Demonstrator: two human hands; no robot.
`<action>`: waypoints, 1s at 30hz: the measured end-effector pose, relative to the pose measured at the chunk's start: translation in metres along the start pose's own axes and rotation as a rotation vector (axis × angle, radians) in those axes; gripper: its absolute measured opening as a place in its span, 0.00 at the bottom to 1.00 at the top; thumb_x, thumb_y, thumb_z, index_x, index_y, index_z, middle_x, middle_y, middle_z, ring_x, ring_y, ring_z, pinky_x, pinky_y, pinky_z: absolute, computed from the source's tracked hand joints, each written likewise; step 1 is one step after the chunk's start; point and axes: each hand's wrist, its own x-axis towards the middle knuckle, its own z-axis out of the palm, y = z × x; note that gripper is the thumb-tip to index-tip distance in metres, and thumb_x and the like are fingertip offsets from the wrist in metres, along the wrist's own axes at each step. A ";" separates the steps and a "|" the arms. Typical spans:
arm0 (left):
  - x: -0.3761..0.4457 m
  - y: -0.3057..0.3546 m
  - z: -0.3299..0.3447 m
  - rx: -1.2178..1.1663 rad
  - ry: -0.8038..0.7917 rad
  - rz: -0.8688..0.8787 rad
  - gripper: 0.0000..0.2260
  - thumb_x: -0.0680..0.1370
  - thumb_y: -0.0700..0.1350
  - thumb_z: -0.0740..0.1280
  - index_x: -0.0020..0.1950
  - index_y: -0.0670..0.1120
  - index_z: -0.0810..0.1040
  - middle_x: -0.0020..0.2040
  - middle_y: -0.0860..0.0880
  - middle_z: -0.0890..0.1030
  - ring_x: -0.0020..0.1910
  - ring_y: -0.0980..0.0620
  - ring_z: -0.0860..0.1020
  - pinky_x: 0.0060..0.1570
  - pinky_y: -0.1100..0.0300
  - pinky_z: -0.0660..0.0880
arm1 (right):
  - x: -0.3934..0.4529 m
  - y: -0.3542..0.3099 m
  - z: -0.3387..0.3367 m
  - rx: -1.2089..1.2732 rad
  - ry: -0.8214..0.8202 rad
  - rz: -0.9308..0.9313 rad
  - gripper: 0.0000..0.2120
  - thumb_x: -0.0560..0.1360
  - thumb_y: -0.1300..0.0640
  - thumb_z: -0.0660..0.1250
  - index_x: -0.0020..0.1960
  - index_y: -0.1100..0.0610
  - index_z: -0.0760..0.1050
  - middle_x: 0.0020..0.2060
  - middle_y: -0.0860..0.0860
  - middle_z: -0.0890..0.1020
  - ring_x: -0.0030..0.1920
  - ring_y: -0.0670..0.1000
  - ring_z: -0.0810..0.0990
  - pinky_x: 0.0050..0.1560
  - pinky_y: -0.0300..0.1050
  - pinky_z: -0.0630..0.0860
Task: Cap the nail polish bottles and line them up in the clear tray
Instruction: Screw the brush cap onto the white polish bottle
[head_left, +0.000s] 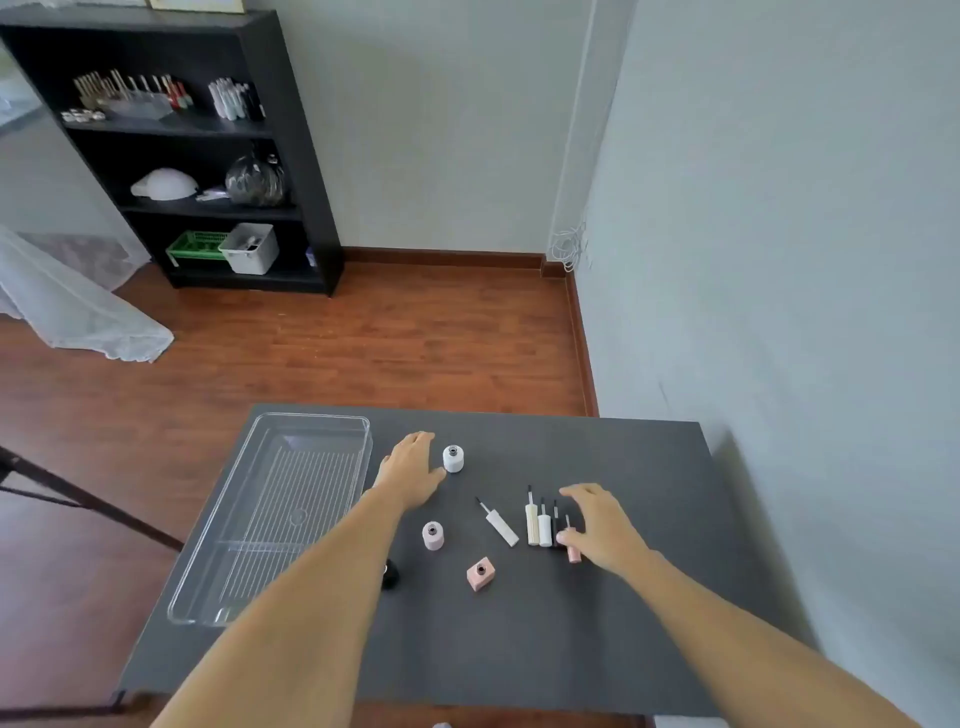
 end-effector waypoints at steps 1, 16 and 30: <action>0.003 0.001 0.002 -0.002 0.006 0.004 0.29 0.80 0.45 0.66 0.79 0.42 0.59 0.79 0.44 0.61 0.78 0.44 0.61 0.74 0.46 0.61 | 0.000 0.000 0.005 0.001 -0.001 0.007 0.30 0.70 0.59 0.71 0.71 0.54 0.69 0.68 0.50 0.70 0.68 0.54 0.67 0.63 0.49 0.75; 0.038 0.000 0.028 -0.073 0.039 -0.014 0.17 0.77 0.42 0.69 0.65 0.44 0.75 0.59 0.45 0.81 0.57 0.42 0.78 0.56 0.50 0.75 | 0.011 0.003 0.040 -0.245 0.059 -0.089 0.22 0.73 0.53 0.71 0.65 0.52 0.72 0.71 0.49 0.66 0.76 0.51 0.57 0.70 0.44 0.59; 0.038 0.008 0.020 -0.304 0.073 -0.002 0.10 0.80 0.45 0.65 0.56 0.41 0.71 0.53 0.40 0.79 0.48 0.41 0.75 0.50 0.48 0.75 | -0.022 -0.059 -0.002 1.275 0.171 0.251 0.19 0.72 0.67 0.72 0.59 0.53 0.74 0.48 0.54 0.87 0.51 0.54 0.85 0.54 0.47 0.77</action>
